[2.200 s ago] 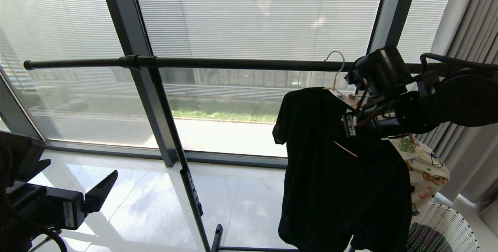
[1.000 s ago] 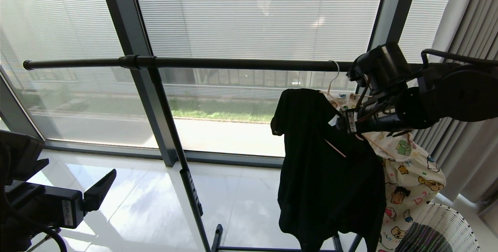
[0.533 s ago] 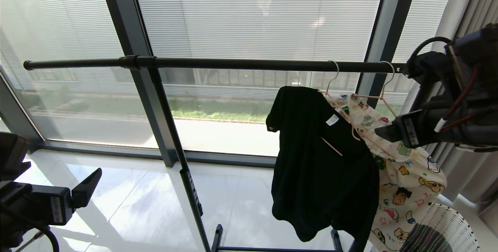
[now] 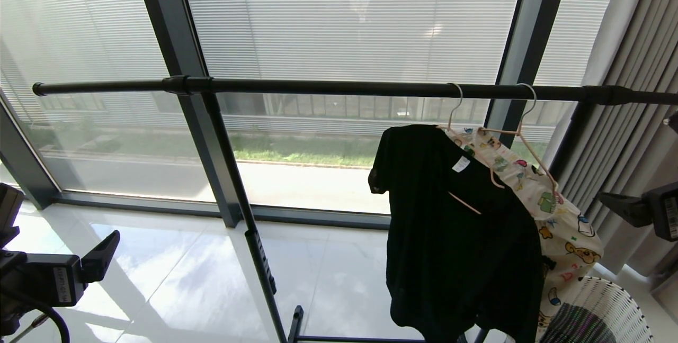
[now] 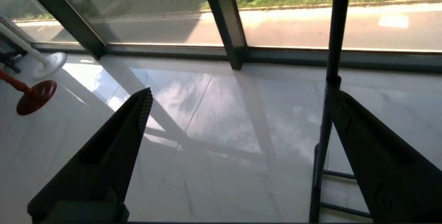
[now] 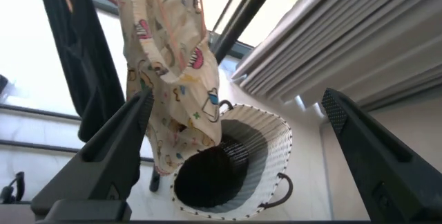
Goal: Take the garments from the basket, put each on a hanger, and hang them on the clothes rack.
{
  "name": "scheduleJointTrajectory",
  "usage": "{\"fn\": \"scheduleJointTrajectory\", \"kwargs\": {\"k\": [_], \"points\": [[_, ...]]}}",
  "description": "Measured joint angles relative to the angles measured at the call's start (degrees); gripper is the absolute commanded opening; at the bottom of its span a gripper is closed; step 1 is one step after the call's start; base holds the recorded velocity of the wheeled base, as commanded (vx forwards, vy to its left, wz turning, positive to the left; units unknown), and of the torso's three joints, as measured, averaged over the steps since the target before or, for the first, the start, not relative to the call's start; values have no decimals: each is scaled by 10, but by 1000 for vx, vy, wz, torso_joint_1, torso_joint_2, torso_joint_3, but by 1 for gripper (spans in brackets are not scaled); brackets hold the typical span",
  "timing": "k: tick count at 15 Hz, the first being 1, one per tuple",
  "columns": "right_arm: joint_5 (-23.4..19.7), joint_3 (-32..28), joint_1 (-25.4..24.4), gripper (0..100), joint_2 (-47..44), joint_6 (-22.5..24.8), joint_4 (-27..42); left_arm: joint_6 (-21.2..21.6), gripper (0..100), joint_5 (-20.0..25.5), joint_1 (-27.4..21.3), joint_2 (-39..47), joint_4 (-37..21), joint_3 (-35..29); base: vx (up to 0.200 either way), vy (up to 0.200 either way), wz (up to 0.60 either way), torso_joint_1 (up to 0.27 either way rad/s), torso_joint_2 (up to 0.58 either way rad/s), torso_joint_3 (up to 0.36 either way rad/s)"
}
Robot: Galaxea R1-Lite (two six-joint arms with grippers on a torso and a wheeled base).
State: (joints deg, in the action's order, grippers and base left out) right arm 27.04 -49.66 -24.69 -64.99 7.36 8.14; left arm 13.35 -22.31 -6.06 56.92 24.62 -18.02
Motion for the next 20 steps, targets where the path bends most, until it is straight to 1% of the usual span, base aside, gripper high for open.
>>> {"fn": "scheduleJointTrajectory", "kwargs": {"k": [1, 13, 15, 17, 19, 20], "points": [[0, 4, 7, 100, 5, 0, 0, 0, 100, 0, 1, -1, 0, 1, 0, 0, 0, 0, 0, 0], [0, 9, 14, 100, 12, 8, -2, 0, 100, 0, 1, -2, 0, 1, -200, 0, 0, 1, 2, 1], [0, 14, 15, 100, 12, 8, -8, 0, 100, 0, 1, -3, 0, 2, 0, 0, 0, 0, 0, 0], [0, 29, 14, 100, 13, 9, -39, -1, 100, 0, 1, -4, 0, 3, 0, 0, 0, 0, 0, 0], [0, 46, 14, 100, 12, 22, -81, -2, 100, 0, 1, -5, 0, 2, 0, 0, 0, 0, 0, 0], [0, 52, 15, 100, 12, 25, -87, -2, 100, 0, 1, -6, 0, 3, 0, 0, 0, 0, 0, 0]]}}
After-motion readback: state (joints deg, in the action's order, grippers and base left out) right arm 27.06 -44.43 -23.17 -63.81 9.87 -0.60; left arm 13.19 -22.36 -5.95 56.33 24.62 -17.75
